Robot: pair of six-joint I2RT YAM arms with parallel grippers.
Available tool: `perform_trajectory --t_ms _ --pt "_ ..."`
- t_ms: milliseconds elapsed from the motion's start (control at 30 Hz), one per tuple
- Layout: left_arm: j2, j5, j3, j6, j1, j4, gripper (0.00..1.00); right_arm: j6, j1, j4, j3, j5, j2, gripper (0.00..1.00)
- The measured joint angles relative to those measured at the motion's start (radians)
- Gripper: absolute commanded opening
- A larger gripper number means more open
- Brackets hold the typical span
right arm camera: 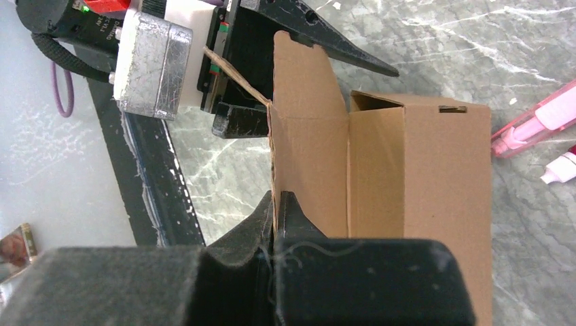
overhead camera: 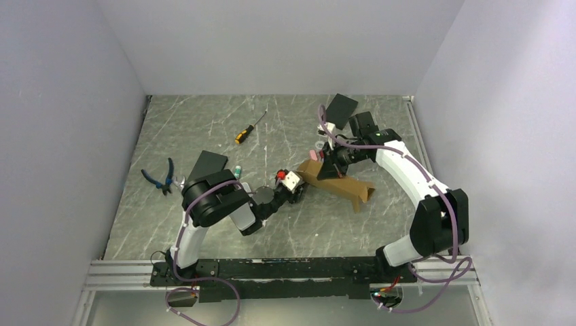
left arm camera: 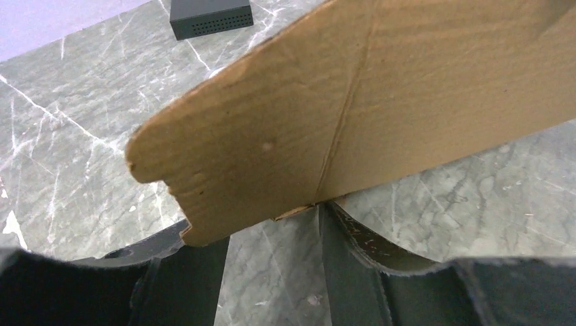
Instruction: Fold the paper box
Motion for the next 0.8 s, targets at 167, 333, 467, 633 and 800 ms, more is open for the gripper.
perform_trajectory --t_ms 167,333,467,633,800 --pt "0.02 0.028 0.021 0.014 0.029 0.002 0.54 0.0 -0.019 -0.021 0.027 -0.032 0.05 0.0" --pt "0.046 0.065 0.065 0.015 0.056 0.001 0.53 -0.001 -0.033 -0.043 0.054 -0.055 0.09 0.0" --pt "0.064 0.094 0.09 0.015 0.071 0.002 0.5 -0.001 -0.054 -0.062 0.086 -0.067 0.117 0.0" --pt "0.085 0.138 0.118 0.014 0.088 0.006 0.45 -0.006 -0.093 -0.105 0.145 -0.108 0.179 0.0" --pt "0.102 0.176 0.138 0.01 0.098 0.004 0.42 -0.015 -0.124 -0.147 0.179 -0.153 0.24 0.0"
